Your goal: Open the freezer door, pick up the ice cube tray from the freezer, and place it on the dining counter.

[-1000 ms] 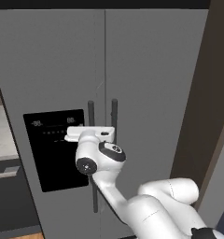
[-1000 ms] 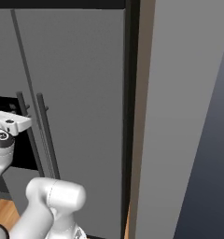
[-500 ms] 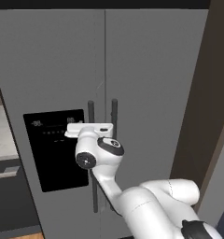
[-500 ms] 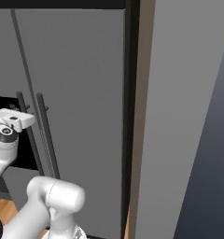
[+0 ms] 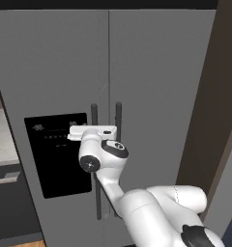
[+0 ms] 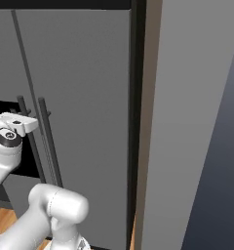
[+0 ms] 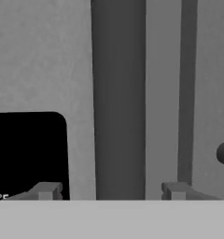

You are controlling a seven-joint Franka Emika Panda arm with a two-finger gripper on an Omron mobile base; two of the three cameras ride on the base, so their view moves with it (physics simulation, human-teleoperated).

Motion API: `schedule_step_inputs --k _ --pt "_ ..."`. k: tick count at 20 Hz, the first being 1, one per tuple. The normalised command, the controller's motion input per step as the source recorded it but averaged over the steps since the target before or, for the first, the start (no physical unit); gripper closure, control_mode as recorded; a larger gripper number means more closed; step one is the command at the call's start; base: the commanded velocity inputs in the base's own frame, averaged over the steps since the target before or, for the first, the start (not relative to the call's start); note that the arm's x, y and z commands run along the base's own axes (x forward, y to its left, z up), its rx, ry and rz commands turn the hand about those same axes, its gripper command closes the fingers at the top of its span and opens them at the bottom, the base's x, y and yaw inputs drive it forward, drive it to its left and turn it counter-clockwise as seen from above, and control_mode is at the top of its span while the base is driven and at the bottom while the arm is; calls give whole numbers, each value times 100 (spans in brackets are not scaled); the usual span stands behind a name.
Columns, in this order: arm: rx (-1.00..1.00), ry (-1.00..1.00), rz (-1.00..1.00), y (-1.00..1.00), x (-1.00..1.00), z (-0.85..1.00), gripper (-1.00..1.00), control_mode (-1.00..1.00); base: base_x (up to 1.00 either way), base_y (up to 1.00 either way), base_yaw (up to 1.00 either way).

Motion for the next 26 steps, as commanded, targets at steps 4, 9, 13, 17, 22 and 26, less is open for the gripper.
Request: schedule_step_inputs --k 4,9,13,17,22,26 --pt "0 0 0 0 0 0 100 -100 0 0 0" --pt "0 0 0 0 -4 0 100 -100 0 0 0" --pt "-1 0 0 15 -46 0 100 -100 0 0 0" --pt "-2 0 0 32 -72 0 100 -100 0 0 0" --pt "-2 0 0 49 -77 0 100 -100 0 0 0" --pt "0 1 0 51 -77 0 100 -100 0 0 0"
